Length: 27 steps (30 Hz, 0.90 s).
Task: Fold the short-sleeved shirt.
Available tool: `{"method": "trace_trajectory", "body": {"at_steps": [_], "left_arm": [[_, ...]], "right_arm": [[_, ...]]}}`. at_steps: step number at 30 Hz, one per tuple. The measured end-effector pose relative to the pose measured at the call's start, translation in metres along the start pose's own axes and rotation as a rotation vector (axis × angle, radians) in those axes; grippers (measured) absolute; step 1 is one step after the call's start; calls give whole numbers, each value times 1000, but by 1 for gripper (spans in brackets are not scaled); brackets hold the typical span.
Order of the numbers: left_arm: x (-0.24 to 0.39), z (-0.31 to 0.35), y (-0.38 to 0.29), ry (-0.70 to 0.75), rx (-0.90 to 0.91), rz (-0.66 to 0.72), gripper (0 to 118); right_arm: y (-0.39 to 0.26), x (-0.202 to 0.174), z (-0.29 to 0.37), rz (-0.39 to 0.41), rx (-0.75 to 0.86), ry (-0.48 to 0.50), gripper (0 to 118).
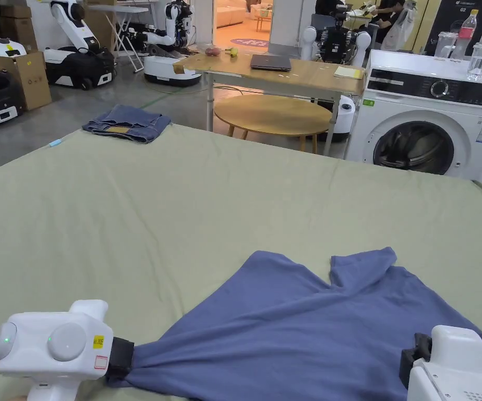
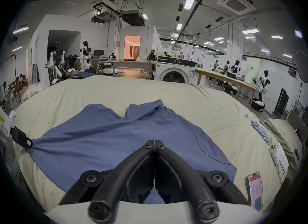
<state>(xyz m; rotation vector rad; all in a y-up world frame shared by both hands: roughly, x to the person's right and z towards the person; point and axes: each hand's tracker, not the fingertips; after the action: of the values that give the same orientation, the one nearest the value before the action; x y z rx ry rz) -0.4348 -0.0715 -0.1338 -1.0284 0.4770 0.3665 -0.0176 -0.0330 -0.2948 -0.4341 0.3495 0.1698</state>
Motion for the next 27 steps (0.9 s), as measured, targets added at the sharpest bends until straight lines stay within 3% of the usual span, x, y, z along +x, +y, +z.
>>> {"method": "trace_trajectory", "body": {"at_steps": [5,8,9,14,18,23,27], "left_arm": [[14,0,-8,18,24,-67,37],[16,1,-8,-12,32,-90,3],[15,2,-8,-19,33,-89,0],[5,5,-6,-61,30,-55,0],[8,6,-7,-58,40,-50,0],[11,14,-1,-61,54,-41,0],[12,18,2,-59,62,-34,0]], "right_arm": [[-1,3,-12,-17,-31,13,0],[7,10,-26,-27,-49,21,0],[13,14,-32,-32,-58,27,0],[63,46,-88,-24,-93,13,4],[104,76,-159,-29,-204,59,67],[123,92,-250,32,-427,116,67],[116,95,-291,-13,-523,174,67]]}}
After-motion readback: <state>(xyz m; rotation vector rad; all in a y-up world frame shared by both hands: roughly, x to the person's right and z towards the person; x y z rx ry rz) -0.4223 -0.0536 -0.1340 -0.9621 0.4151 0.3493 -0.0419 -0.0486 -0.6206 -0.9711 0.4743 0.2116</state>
